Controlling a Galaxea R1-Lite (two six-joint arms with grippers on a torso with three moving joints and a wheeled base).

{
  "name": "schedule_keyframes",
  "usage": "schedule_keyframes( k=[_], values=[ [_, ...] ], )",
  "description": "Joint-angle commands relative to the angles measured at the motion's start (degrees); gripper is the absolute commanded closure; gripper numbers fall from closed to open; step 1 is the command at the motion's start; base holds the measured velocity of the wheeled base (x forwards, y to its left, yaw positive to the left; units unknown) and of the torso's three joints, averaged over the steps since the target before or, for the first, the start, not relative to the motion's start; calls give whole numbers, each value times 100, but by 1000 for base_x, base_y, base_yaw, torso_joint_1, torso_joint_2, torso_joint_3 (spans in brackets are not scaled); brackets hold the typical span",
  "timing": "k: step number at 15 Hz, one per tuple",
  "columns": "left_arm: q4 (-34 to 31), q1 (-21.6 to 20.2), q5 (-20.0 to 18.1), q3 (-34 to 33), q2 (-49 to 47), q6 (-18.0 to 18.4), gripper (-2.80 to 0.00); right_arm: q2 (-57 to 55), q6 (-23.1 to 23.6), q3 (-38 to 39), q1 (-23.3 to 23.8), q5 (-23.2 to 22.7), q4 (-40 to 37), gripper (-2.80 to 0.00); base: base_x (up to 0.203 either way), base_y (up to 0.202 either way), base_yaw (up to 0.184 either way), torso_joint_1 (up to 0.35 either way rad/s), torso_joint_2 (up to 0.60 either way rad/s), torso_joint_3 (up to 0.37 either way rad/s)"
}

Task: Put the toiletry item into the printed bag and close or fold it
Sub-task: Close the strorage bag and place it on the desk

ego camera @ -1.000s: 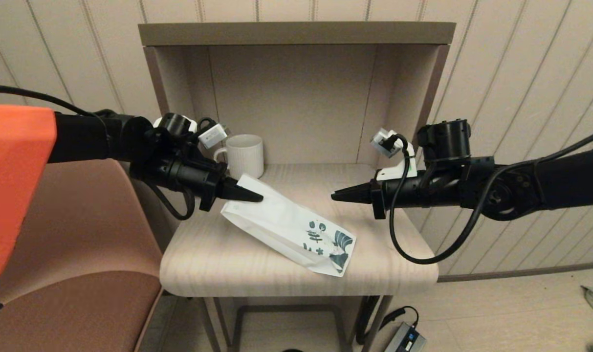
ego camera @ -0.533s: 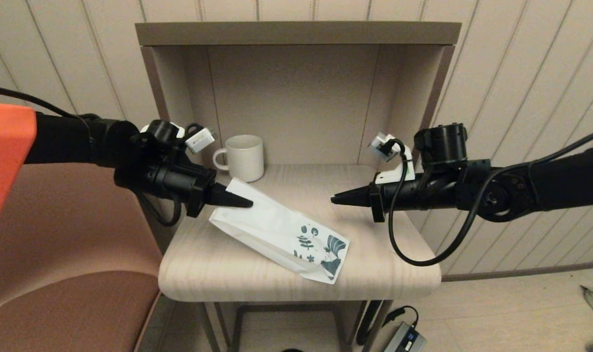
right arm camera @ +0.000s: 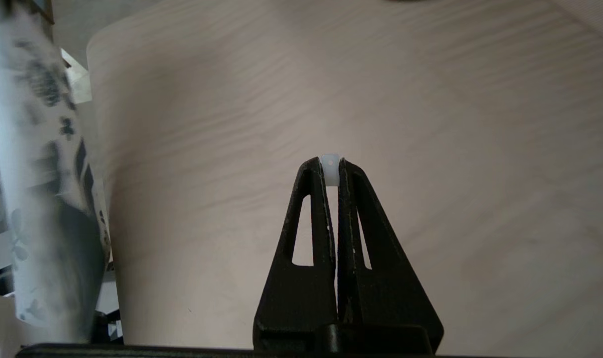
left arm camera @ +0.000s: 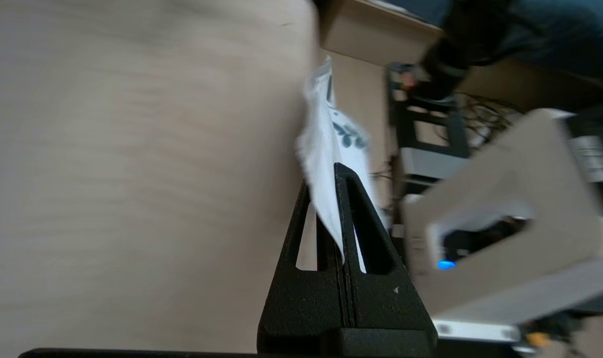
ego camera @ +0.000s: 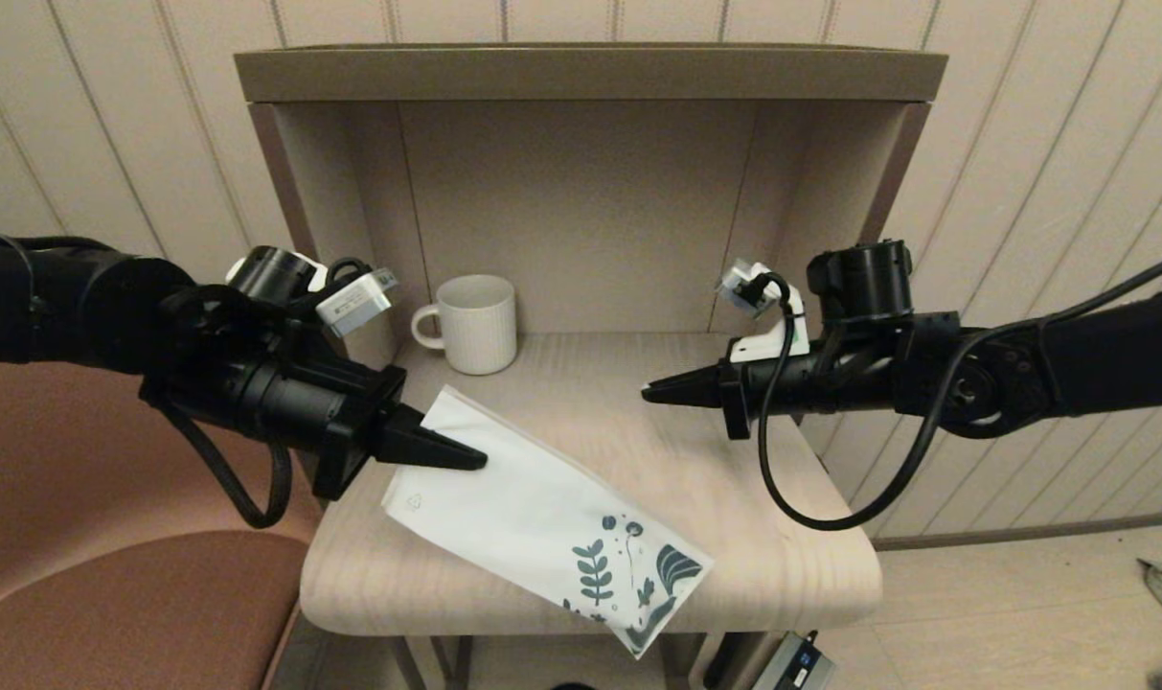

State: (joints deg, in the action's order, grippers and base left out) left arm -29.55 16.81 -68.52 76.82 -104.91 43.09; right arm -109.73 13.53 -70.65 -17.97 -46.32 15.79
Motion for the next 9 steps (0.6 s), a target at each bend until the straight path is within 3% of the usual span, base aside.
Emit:
schedule_keyframes(
  k=[1,6,8,9],
  values=[
    [-57,0,-31,-267,478,-76,0,91,17,22,-23,-27,12,0,0,0,0,0,0,0],
    [-127,-391,-27,-298,715,-925,0,162,9,50,-31,-35,3,0,0,0,0,0,0,0],
    [-62,-557,-13,-71,654,-1495,0,188,9,68,-31,-35,3,0,0,0,0,0,0,0],
    [-13,-609,-12,137,593,-2042,0,198,9,69,-54,-35,6,0,0,0,0,0,0,0]
  ],
)
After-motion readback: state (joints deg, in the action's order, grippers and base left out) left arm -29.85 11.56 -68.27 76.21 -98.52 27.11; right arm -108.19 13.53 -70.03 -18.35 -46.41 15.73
